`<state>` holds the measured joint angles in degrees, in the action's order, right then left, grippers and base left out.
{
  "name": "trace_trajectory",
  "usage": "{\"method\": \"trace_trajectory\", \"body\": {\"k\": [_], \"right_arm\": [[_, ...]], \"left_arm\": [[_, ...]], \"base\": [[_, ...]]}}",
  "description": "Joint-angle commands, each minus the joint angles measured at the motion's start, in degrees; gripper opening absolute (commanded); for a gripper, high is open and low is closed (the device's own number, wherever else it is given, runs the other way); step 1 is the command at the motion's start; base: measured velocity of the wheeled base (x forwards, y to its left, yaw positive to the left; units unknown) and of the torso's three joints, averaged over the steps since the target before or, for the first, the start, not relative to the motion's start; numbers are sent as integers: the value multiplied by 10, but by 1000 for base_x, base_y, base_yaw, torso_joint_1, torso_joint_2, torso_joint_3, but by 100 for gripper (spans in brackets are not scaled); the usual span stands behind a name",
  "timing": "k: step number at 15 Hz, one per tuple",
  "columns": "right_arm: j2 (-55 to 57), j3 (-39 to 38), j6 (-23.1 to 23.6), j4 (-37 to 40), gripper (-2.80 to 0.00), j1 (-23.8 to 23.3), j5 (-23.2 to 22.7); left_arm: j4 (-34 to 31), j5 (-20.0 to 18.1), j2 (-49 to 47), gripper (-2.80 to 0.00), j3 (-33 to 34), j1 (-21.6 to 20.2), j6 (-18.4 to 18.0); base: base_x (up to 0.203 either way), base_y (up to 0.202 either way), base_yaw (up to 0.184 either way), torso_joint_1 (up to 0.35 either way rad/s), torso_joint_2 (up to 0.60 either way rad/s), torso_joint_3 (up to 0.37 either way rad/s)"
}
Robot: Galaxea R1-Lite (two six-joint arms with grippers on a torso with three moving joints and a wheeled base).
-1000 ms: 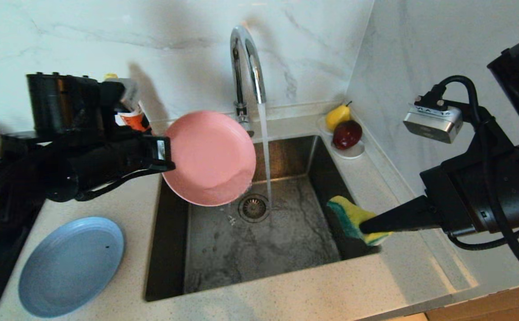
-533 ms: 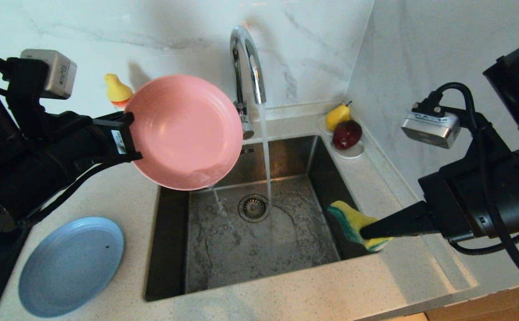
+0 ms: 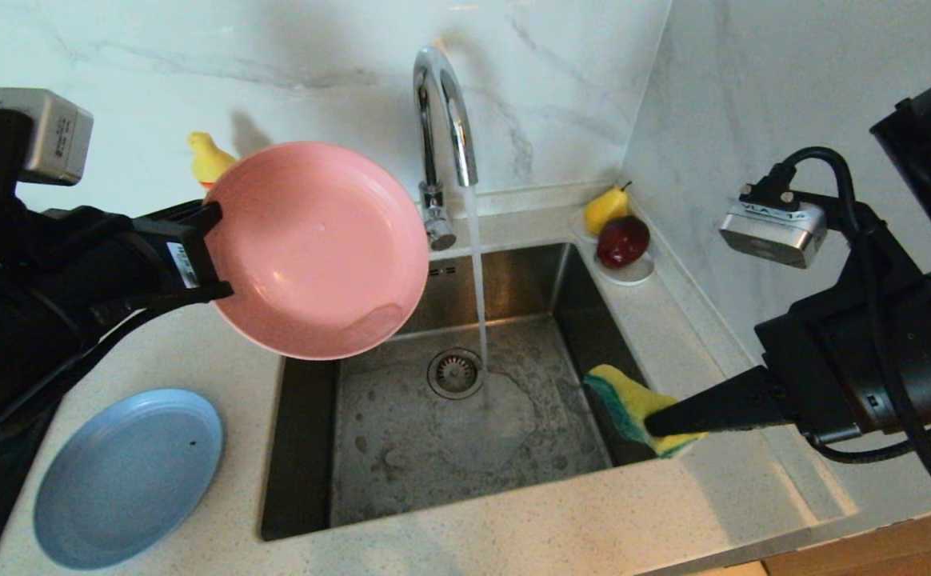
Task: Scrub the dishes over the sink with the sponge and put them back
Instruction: Wash the plate, then wipe the plate
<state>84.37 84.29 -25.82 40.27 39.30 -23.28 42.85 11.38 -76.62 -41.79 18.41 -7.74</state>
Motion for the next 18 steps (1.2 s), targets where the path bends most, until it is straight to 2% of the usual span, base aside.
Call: {"method": "trace_trajectory", "body": {"k": [1,3,4,6,7,9,10,12,13,16,18], "right_arm": [[-15,2,-2,3,-280,17,-6],[-18,3,-3,0,-280,34,-19],[-18,8,-4,-1,-280,47,-19],[-16,21,-5,0,-280,65,-20],[-11,24,-5,0,-280,77,-20],[1,27,-5,-1,-280,105,-19],[8,33,-6,-1,-280,122,-19],[28,57,-6,1,-280,147,-17],[44,70,-6,1,-280,157,-15],[96,104,-7,4,-280,165,-13],[122,131,-6,10,-280,166,-13]], "left_arm": [[-22,-19,11,-280,16,0,40],[-102,-47,28,-280,18,1,70],[-146,-80,44,-280,16,1,98],[-192,-126,65,-280,19,1,127],[-196,-130,65,-280,27,1,128],[-196,-134,64,-280,46,8,119],[-194,-140,67,-280,63,22,104],[-192,-150,77,-280,89,34,50],[-192,-152,72,-280,92,43,42],[-188,-148,42,-280,86,76,44],[-159,-146,18,-280,82,83,45]], "base": [[0,0,0,0,0,0],[0,0,0,0,0,0],[0,0,0,0,0,0],[0,0,0,0,0,0],[0,0,0,0,0,0],[0,0,0,0,0,0],[0,0,0,0,0,0],[0,0,0,0,0,0],[0,0,0,0,0,0],[0,0,0,0,0,0],[0,0,0,0,0,0]]}}
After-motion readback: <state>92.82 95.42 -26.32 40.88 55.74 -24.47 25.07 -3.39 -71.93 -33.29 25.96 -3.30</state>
